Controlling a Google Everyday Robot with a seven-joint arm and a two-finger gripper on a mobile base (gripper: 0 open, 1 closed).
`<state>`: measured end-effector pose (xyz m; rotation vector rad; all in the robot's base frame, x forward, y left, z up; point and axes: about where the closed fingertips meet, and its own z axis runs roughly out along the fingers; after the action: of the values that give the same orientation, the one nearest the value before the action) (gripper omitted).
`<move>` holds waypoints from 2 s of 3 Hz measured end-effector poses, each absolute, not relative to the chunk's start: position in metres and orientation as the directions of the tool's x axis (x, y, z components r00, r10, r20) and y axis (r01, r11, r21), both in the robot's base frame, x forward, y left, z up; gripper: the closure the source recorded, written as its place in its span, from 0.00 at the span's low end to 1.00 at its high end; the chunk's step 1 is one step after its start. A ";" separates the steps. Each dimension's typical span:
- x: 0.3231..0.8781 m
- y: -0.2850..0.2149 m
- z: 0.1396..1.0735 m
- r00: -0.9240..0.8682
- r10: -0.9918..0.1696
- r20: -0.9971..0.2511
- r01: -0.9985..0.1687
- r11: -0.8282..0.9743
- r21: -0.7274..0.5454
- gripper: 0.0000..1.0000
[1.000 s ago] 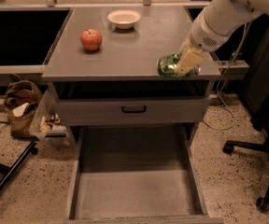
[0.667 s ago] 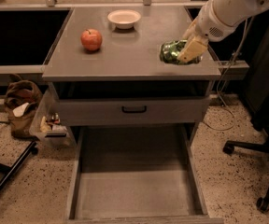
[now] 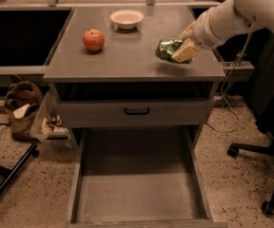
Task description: Pick green can from middle drawer and place on counter
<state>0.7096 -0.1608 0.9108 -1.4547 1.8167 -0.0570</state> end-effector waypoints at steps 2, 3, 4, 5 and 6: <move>0.732 -0.123 0.862 0.002 -0.818 -0.576 -0.841 0.310 -0.443 1.00; 0.732 -0.123 0.862 0.002 -0.818 -0.576 -0.841 0.310 -0.443 0.81; 0.732 -0.123 0.862 0.002 -0.818 -0.576 -0.841 0.310 -0.443 0.59; 0.732 -0.123 0.862 0.002 -0.818 -0.576 -0.841 0.310 -0.443 0.34; 0.732 -0.123 0.862 0.002 -0.818 -0.576 -0.841 0.310 -0.443 0.11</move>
Offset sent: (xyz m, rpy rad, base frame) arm 0.0491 0.1124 -0.1549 0.1188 0.1562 0.1989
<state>0.7318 -0.1227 0.8623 -1.4890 1.7903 0.0379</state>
